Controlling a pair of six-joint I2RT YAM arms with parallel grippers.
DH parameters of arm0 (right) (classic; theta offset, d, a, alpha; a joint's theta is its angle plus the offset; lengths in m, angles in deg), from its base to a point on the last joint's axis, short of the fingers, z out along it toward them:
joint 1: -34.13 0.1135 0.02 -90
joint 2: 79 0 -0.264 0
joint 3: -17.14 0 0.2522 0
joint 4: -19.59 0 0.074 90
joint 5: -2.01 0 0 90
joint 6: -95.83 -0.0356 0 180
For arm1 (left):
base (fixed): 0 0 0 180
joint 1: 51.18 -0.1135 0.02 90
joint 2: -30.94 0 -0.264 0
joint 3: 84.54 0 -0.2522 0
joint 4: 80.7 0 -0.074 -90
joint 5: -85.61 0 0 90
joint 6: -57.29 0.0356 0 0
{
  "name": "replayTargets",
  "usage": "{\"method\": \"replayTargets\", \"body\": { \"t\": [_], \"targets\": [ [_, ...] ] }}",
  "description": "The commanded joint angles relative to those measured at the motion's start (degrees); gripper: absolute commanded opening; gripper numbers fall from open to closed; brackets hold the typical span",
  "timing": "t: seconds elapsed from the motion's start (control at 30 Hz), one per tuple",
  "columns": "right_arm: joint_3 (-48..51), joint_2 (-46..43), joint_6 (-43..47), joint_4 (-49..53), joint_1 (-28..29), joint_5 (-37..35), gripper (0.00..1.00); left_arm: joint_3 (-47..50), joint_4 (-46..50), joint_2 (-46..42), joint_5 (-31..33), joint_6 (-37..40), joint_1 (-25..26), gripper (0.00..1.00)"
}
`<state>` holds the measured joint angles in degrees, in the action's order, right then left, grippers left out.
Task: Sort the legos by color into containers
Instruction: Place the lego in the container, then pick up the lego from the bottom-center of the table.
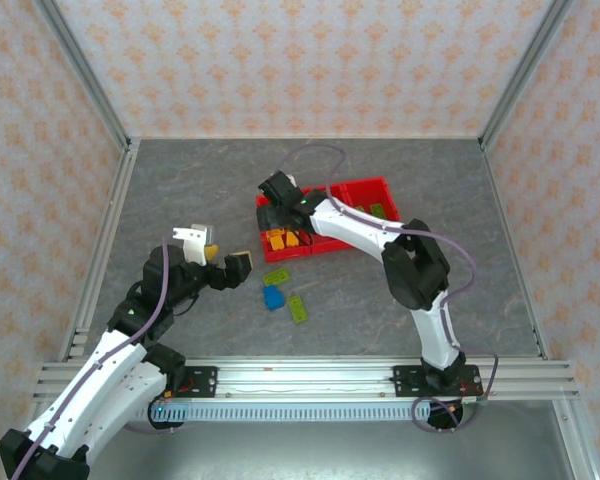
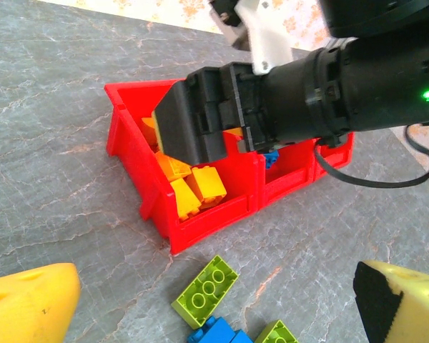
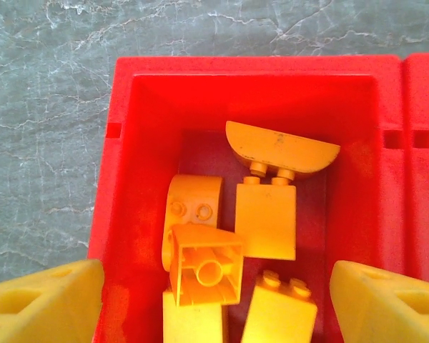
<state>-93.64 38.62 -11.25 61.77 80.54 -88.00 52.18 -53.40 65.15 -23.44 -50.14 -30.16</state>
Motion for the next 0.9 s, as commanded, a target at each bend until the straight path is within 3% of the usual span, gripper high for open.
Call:
{"method": "replayTargets", "body": {
  "t": [0.0,0.27,0.5,0.87],
  "targets": [
    [2.96,-7.27,-1.92,0.06,0.90,-1.40,0.82,0.07,-0.35,-0.55,-0.58,1.01,0.56,0.99],
    [14.66,-19.12,-7.10,0.61,5.12,-2.47,0.83,-0.01,-0.24,-0.55,-0.52,0.94,0.69,0.99],
    [26.40,-27.41,-13.86,3.09,13.07,-4.66,0.83,-0.01,-0.25,-0.73,-0.54,0.93,0.69,0.99],
    [33.03,-26.93,-22.48,7.18,24.13,-5.17,0.83,-0.01,-0.18,-0.65,-0.46,0.90,0.73,0.99]
  ]
}}
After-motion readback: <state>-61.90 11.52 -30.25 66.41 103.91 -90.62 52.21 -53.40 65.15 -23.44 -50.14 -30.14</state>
